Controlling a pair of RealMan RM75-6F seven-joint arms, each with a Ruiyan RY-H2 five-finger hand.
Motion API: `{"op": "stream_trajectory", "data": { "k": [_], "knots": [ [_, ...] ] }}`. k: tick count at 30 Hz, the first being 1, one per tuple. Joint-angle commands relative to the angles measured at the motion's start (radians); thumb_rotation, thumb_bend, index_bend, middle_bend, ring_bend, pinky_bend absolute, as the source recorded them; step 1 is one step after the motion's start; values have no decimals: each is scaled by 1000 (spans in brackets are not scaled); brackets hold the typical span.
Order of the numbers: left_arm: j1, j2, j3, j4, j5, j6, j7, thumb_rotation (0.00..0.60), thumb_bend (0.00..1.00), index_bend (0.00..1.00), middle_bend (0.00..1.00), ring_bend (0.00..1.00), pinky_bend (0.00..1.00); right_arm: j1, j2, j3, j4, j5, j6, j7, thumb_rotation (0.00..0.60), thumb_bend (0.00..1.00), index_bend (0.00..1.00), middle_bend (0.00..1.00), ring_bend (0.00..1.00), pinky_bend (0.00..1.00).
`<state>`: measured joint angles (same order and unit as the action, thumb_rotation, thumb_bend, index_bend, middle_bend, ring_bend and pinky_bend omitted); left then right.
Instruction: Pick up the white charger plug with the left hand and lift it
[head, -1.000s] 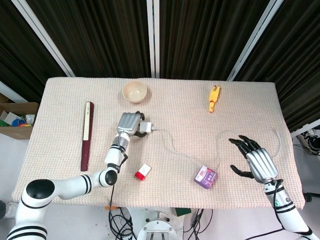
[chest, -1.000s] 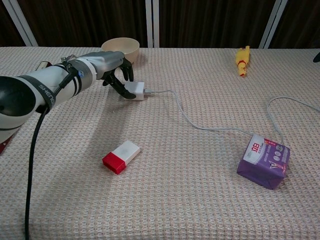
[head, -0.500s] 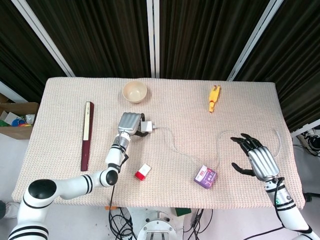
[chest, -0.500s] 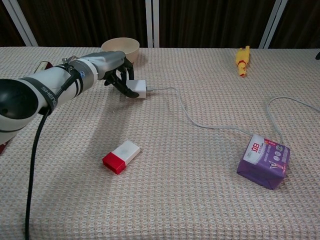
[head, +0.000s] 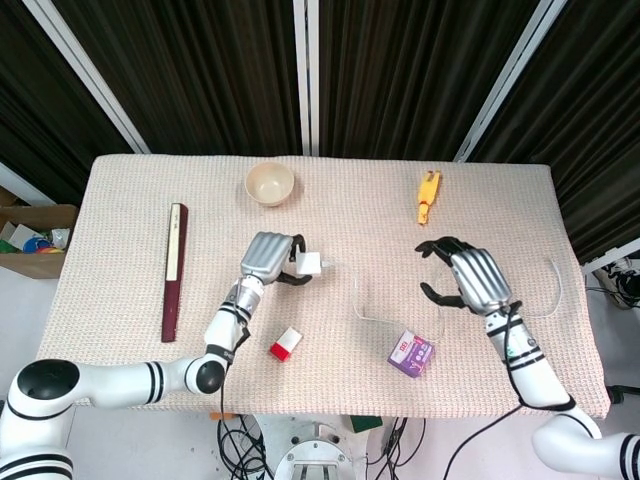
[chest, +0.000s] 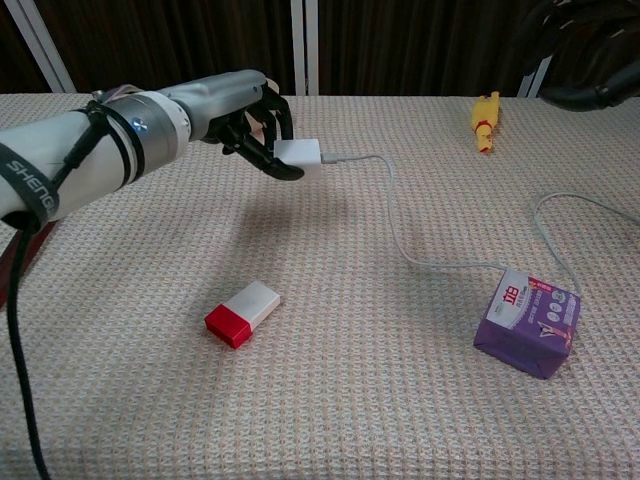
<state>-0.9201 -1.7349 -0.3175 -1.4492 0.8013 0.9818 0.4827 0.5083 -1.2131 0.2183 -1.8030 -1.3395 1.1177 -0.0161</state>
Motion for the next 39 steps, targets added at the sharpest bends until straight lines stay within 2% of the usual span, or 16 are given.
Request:
{"op": "stream_trajectory", "data": {
  "k": [1,7,16,24,39],
  "knots": [
    [23,48,11,-84,33,44,0,468,197,628,575,798,973,127,-57,84,-68,231,-113,-180,600,323,382,415,268,467],
    [21,60,12,-140,39,84,27,467,198,627,575,797,972,223,-167,116,-59,433,-63,-371,600,315,456,430,286,496],
    [-7,32,9,-156,14,110,79,468,198,628,574,798,972,323,-291,138,-21,621,-21,-471,600,310,526,438,310,526],
    [-26,6,3,-153,-9,122,99,468,199,628,565,798,972,371,-368,126,36,687,9,-521,600,322,543,442,318,531],
    [-42,9,-4,-162,-1,145,118,468,202,628,566,798,972,388,-396,109,49,711,18,-523,600,331,551,444,320,533]
  ]
}}
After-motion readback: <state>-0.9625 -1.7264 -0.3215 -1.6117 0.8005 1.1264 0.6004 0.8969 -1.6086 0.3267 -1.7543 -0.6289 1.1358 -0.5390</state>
